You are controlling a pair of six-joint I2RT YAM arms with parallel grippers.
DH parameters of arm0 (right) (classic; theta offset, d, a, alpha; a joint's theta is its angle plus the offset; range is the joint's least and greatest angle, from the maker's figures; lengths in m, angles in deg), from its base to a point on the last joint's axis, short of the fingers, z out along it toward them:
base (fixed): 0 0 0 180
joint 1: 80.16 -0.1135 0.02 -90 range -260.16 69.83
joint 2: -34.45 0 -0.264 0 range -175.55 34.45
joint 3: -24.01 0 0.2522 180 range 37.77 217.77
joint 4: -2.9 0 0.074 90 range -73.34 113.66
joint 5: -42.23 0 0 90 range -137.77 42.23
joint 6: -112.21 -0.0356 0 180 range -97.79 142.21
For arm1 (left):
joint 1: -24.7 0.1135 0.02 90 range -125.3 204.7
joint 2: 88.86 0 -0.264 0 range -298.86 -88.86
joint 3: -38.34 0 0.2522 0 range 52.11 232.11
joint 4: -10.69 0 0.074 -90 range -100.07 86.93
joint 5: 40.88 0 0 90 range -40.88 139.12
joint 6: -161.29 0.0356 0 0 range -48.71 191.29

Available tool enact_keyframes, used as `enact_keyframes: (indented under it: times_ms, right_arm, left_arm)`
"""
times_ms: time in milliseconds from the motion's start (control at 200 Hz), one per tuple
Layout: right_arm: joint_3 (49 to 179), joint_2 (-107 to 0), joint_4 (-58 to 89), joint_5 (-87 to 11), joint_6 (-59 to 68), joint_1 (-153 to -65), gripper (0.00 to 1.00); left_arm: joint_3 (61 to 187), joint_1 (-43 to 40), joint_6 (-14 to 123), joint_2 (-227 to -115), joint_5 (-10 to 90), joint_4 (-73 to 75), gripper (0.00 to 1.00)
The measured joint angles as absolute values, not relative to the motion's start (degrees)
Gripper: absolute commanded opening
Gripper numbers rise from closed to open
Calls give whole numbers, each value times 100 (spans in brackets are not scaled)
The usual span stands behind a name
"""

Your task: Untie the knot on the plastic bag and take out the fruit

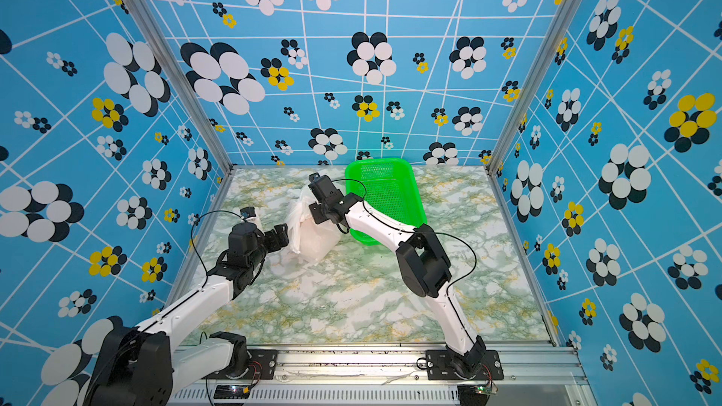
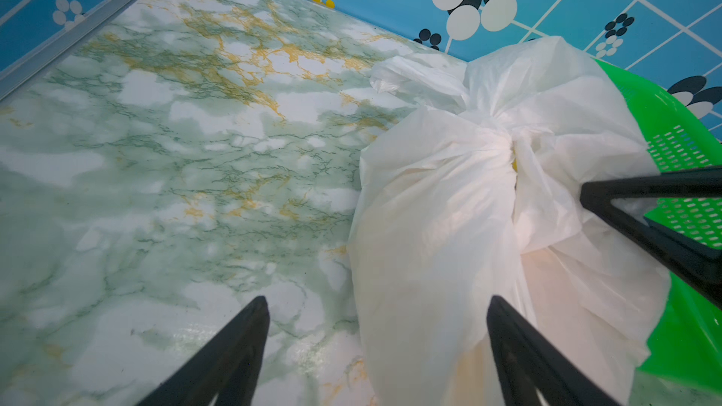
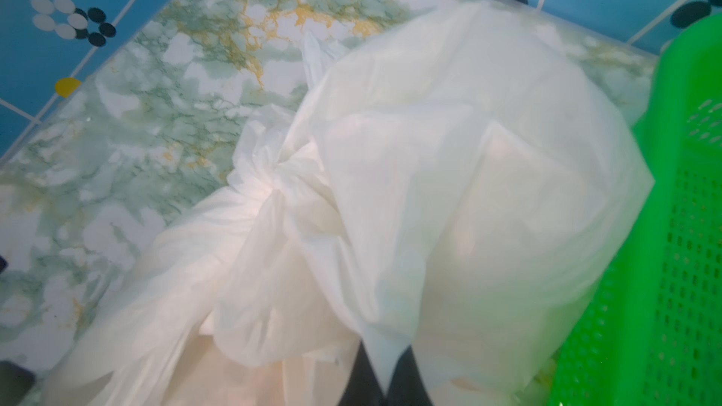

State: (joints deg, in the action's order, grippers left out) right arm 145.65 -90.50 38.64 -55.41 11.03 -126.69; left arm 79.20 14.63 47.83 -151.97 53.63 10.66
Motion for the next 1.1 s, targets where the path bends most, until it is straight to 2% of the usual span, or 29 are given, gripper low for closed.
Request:
enact_keyframes:
  times_ms: [230, 420, 605, 815, 1099]
  right_arm:
    - [13074, -7822, 2998, -5534, 969, -12951, 0]
    - [12121, -7216, 2253, -5517, 707, -13027, 0]
    - [11332, -7004, 1678, -5512, 519, -13023, 0]
    - [11054, -6963, 1379, -5517, 443, -13023, 0]
    - [11030, -6963, 1167, -5517, 390, -13012, 0]
  left_arm:
    - [7522, 1487, 4667, -14635, 5291, 1259, 91]
    - [7491, 1494, 4573, -14699, 4911, 1460, 96]
    - [7494, 1494, 4501, -15177, 4349, 1724, 96]
    - [7574, 1474, 4464, -15778, 3667, 1901, 96]
    - [7660, 1391, 4304, -15903, 3407, 2098, 94]
